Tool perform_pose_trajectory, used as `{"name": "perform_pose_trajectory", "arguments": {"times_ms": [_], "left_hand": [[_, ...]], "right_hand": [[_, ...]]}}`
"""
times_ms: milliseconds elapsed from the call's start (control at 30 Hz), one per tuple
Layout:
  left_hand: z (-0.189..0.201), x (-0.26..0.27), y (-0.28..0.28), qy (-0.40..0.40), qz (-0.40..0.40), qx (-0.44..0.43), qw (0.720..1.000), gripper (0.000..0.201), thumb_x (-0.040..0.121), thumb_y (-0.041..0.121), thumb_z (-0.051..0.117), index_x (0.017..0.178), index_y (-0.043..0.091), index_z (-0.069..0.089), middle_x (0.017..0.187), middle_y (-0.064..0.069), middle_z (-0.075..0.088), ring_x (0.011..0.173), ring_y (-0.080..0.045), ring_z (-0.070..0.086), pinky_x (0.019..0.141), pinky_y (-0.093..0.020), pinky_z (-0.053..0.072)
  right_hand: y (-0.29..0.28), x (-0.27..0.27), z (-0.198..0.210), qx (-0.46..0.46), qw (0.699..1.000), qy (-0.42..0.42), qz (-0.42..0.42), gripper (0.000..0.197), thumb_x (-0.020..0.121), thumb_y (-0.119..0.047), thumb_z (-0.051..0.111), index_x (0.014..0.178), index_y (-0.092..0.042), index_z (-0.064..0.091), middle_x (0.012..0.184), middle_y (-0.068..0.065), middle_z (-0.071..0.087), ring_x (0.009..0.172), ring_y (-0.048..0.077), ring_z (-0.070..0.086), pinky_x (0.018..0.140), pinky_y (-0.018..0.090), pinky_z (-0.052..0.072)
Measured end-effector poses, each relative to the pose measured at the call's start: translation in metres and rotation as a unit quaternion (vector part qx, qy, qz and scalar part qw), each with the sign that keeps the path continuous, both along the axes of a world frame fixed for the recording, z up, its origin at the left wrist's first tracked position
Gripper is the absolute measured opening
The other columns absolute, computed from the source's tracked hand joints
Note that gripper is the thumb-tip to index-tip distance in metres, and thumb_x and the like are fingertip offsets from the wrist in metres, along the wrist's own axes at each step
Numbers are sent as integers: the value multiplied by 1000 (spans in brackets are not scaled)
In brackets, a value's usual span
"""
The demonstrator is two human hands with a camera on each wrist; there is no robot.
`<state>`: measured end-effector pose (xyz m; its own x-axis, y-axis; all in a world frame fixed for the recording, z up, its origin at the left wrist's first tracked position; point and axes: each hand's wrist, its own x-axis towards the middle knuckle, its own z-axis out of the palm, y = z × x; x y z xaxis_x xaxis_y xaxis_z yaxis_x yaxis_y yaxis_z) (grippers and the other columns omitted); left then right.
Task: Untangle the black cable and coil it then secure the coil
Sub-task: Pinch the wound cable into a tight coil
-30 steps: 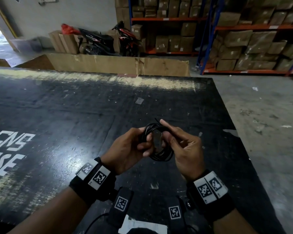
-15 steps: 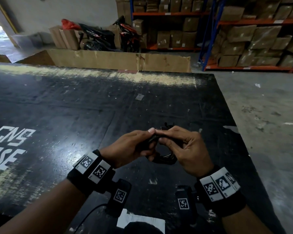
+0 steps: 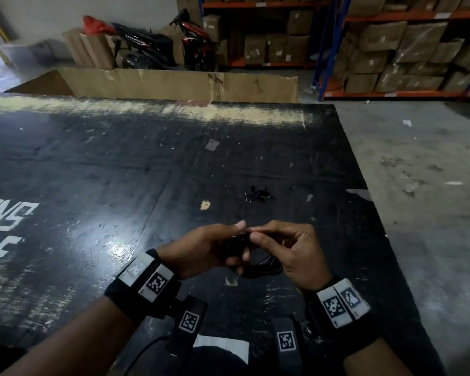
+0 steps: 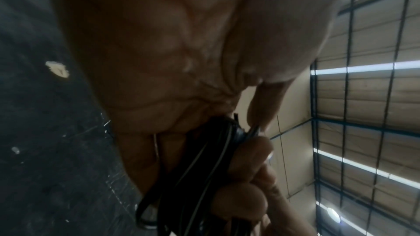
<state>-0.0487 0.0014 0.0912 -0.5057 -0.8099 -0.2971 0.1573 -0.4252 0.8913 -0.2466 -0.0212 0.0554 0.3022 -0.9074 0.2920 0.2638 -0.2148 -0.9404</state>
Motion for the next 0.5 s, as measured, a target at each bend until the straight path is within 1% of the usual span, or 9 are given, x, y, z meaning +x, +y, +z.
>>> {"name": "perform_pose_trajectory", "arguments": {"times_ms": [67, 100, 133, 200, 300, 367, 433, 467, 500], "left_hand": [[-3, -4, 0, -24, -8, -19, 999, 41, 103, 34, 45, 87, 8, 72, 72, -4, 59, 64, -22, 44, 73, -37, 53], [-5, -7, 0, -38, -4, -33, 999, 41, 103, 35, 45, 80, 8, 66, 67, -2, 55, 64, -24, 42, 72, -35, 52], [-7, -10, 0, -48, 3, -48, 998, 41, 103, 35, 44, 75, 8, 60, 62, 1, 50, 64, -25, 41, 70, -32, 52], [-12, -15, 1, -43, 34, -65, 996, 41, 105, 32, 41, 73, 10, 54, 58, 7, 47, 62, -23, 38, 66, -27, 50], [-21, -14, 0, 2, 84, -64, 994, 40, 110, 26, 39, 77, 10, 57, 60, 11, 49, 62, -17, 34, 62, -24, 46], [-30, -10, -3, 20, 113, -60, 992, 36, 105, 29, 44, 76, 11, 56, 59, 9, 44, 59, -15, 31, 64, -28, 39], [-38, -4, -8, 26, 133, -58, 989, 36, 102, 31, 44, 72, 14, 54, 58, 7, 35, 58, -17, 23, 67, -35, 28], [-41, 1, -11, 25, 138, -60, 988, 36, 101, 31, 43, 71, 14, 53, 58, 6, 32, 59, -19, 18, 66, -37, 22], [-43, 6, -14, 21, 143, -65, 987, 36, 101, 32, 42, 71, 13, 50, 58, 6, 30, 60, -20, 16, 65, -38, 18]], "right_hand": [[0, -3, -7, 2, 1000, 9, -9, 14, 84, 0, 76, 95, 8, 77, 85, 24, 78, 78, 43, 75, 77, 45, 60], [0, -4, -8, 6, 1000, 12, -16, 14, 84, -2, 77, 95, 6, 78, 87, 22, 79, 81, 44, 75, 79, 45, 60], [-1, -5, -9, 13, 999, 14, -26, 13, 84, -3, 77, 95, 4, 79, 88, 20, 79, 83, 42, 75, 79, 43, 61], [-4, -2, -10, 40, 998, 4, -41, 12, 83, -2, 76, 93, 3, 80, 89, 19, 80, 82, 33, 75, 78, 35, 60], [-10, 8, -12, 96, 993, -26, -56, 15, 80, -4, 77, 92, 5, 79, 85, 20, 79, 77, 24, 72, 74, 27, 57], [-16, 17, -13, 122, 991, -24, -56, 15, 80, -5, 77, 92, 4, 79, 81, 16, 78, 71, 16, 70, 69, 24, 54], [-21, 26, -15, 138, 989, -7, -53, 11, 83, -3, 75, 91, 2, 79, 77, 10, 77, 63, 8, 65, 61, 21, 49], [-24, 32, -15, 146, 988, 0, -50, 9, 84, -3, 75, 91, 2, 79, 76, 9, 77, 62, 8, 65, 59, 21, 49], [-28, 37, -16, 157, 987, 8, -45, 9, 86, -4, 73, 92, 1, 79, 78, 9, 78, 64, 9, 67, 60, 21, 52]]}}
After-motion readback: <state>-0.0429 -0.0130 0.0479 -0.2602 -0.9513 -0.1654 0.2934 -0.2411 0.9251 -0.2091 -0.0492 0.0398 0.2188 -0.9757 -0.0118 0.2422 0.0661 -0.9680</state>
